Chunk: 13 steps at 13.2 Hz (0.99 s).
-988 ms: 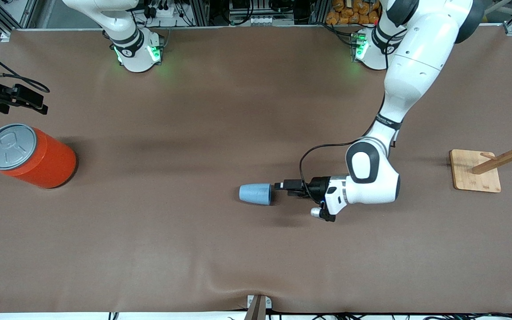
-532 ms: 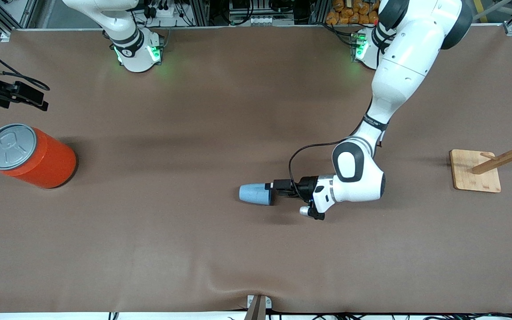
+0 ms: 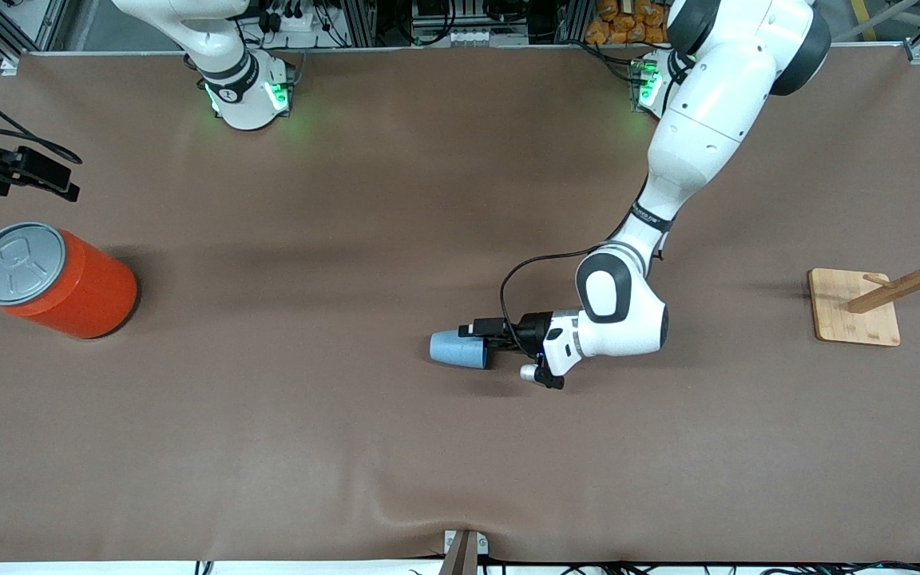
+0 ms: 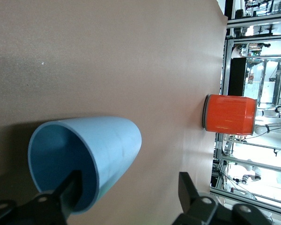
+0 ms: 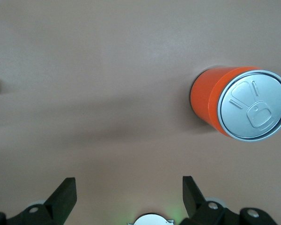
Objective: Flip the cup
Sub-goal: 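Close the left gripper on the cup's base end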
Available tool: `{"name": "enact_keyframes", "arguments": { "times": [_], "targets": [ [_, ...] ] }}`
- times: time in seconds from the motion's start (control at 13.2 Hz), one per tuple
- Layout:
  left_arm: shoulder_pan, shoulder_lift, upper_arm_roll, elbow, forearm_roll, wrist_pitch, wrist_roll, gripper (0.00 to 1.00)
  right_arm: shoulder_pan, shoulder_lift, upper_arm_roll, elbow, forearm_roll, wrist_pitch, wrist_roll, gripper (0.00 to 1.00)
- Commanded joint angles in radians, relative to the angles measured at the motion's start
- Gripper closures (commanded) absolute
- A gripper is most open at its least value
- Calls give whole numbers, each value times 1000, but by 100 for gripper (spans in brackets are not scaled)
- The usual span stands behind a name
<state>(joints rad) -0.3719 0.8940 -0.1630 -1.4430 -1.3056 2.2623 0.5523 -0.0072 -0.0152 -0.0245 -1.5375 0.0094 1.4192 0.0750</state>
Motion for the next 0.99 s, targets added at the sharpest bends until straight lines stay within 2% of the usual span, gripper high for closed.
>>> {"name": "enact_keyframes", "arguments": {
  "times": [0.0,0.08,0.23,0.3,0.91],
  "targets": [
    [-10,42,5,58,-27,14,37,32,-17,1,12,13,-2,-2,14,0],
    [-16,58,5,70,-29,14,38,44,-17,1,12,13,0,-2,11,0],
    [-12,57,5,70,-26,14,40,91,-19,3,12,13,0,-2,11,0],
    [-12,57,7,70,-26,14,40,100,-20,1,12,13,0,-2,11,0],
    [8,-6,13,69,-14,-21,-20,100,-19,1,12,25,-12,-11,3,0]
  ]
}}
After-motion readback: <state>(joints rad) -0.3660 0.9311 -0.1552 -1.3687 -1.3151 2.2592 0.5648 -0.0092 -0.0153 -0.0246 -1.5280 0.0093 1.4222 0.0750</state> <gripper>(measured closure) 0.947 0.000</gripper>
